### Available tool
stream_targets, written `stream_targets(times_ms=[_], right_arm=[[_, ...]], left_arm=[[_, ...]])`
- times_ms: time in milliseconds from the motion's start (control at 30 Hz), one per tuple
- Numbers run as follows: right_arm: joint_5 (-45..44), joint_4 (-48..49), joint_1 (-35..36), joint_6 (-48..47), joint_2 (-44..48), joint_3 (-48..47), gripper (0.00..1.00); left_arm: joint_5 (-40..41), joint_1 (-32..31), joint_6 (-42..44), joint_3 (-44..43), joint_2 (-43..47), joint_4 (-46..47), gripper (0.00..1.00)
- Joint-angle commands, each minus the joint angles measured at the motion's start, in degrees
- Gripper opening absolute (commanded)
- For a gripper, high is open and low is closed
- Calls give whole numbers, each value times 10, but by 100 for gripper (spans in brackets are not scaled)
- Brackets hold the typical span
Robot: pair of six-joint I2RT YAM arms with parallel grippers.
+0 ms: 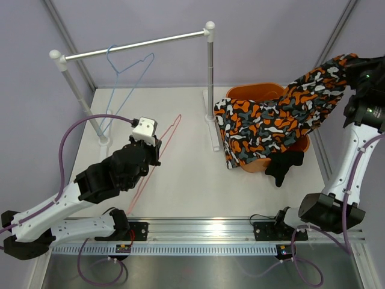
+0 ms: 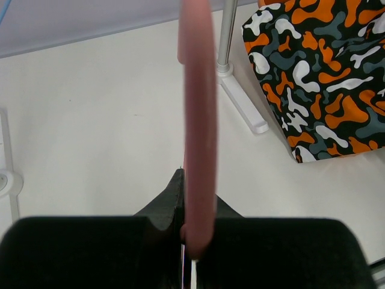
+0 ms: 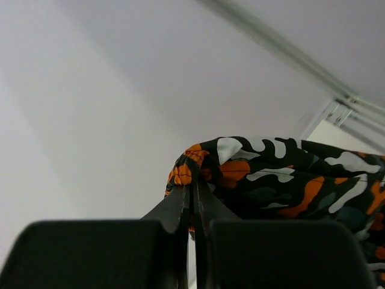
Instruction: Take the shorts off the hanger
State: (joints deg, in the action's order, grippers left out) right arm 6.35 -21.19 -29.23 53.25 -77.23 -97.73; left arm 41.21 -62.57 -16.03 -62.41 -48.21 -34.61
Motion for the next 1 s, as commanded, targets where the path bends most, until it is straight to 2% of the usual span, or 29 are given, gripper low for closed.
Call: stream_targets(times_ms=[0, 67, 200, 300, 400, 533, 633, 733, 833, 900, 967], right_arm=[[24, -16, 86, -64, -29, -58, 0], [-21, -29, 160, -112, -35, -53, 0], [-135, -29, 288, -187, -42, 16, 0], [-161, -14, 338, -191, -67, 101, 0], [-141, 19, 355, -175, -100, 190, 0], [-104, 33, 356, -134, -205, 242, 0], [-77, 7, 357, -106, -279, 229, 0], [-74, -16, 353, -87, -299, 219, 0], [-100, -60, 351, -81, -321, 178, 11], [-107, -68, 351, -86, -323, 164, 11], [-115, -66, 350, -88, -316, 164, 17]], left_arm=[[-7, -3, -8, -3, -4, 28, 0], [-9, -2, -8, -3, -6, 29, 0], [-7, -3, -8, -2, -3, 25, 0], [-6, -2, -8, -3, 1, 24, 0], [-8, -3, -8, -3, 5, 24, 0], [-13, -3, -8, -6, -2, 24, 0], [-12, -3, -8, -7, 0, 23, 0], [-9, -3, -7, -8, 2, 19, 0], [-5, -2, -7, -8, 6, 16, 0], [-6, -3, -6, -7, 9, 17, 0], [-7, -3, -7, -6, 9, 17, 0]])
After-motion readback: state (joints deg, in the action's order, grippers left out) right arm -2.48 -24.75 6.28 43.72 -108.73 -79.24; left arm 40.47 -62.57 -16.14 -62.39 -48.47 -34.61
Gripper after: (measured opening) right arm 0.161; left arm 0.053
